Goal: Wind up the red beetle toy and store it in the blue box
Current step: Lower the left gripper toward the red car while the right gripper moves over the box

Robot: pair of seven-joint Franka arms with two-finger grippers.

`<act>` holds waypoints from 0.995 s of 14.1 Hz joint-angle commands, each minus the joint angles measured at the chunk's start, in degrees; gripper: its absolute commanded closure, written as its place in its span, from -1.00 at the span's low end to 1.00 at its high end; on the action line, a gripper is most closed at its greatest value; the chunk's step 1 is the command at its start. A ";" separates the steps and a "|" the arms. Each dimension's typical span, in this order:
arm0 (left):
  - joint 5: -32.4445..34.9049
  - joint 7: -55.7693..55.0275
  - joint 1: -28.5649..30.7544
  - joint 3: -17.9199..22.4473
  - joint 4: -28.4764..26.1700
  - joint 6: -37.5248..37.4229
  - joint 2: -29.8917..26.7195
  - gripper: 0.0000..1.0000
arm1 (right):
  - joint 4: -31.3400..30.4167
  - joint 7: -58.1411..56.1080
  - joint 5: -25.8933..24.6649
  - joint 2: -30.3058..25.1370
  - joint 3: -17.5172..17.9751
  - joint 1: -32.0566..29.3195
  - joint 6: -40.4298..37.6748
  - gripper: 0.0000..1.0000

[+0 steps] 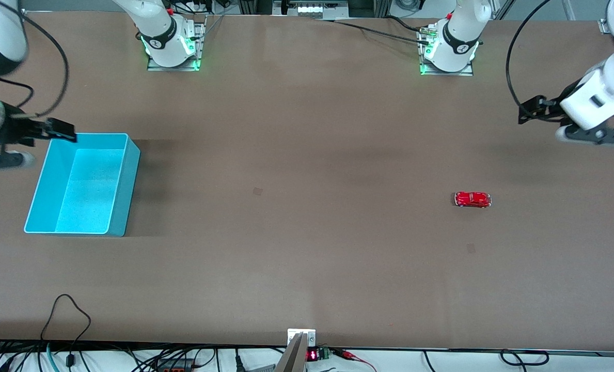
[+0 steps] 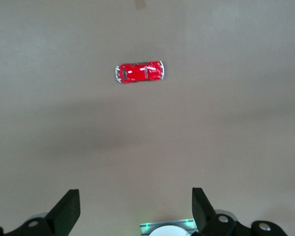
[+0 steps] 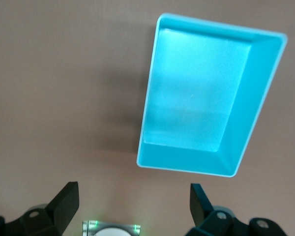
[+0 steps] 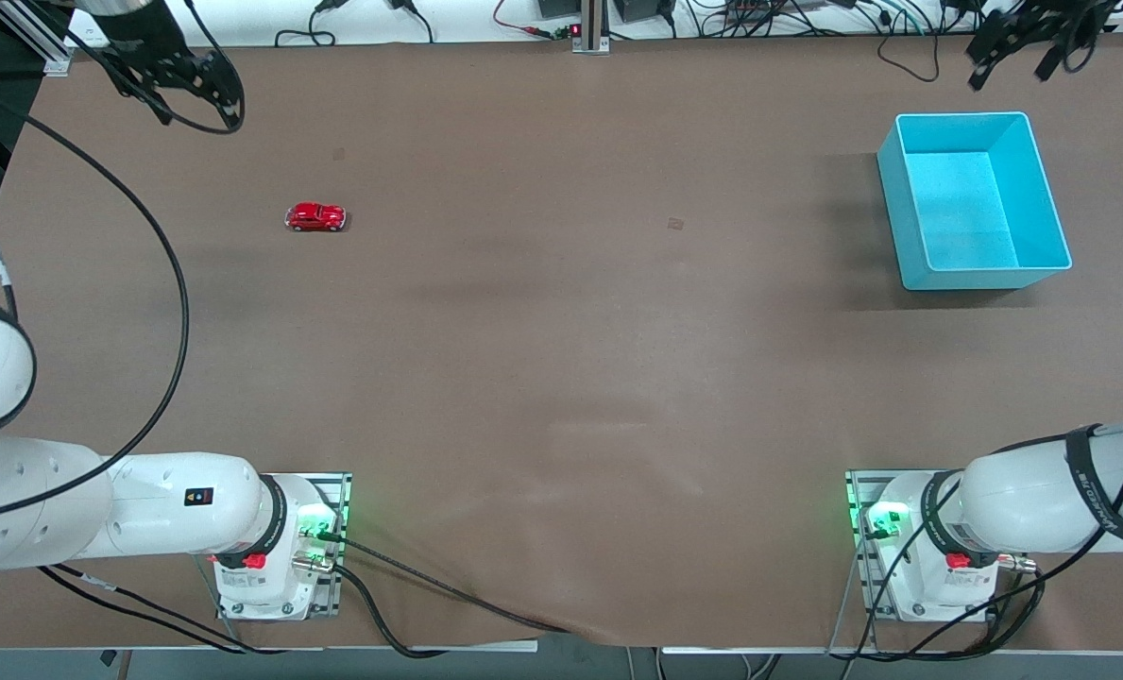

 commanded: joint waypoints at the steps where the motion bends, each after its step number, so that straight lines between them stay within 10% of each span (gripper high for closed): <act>1: -0.25 10.15 -0.01 0.04 -0.51 1.15 2.53 -1.00 | 0.51 -0.52 -0.71 1.30 0.05 -0.22 -3.03 -1.00; 14: -0.43 50.60 0.08 -0.31 -10.01 32.52 19.05 -1.00 | -2.55 -9.28 1.32 7.98 0.13 -2.60 11.00 -1.00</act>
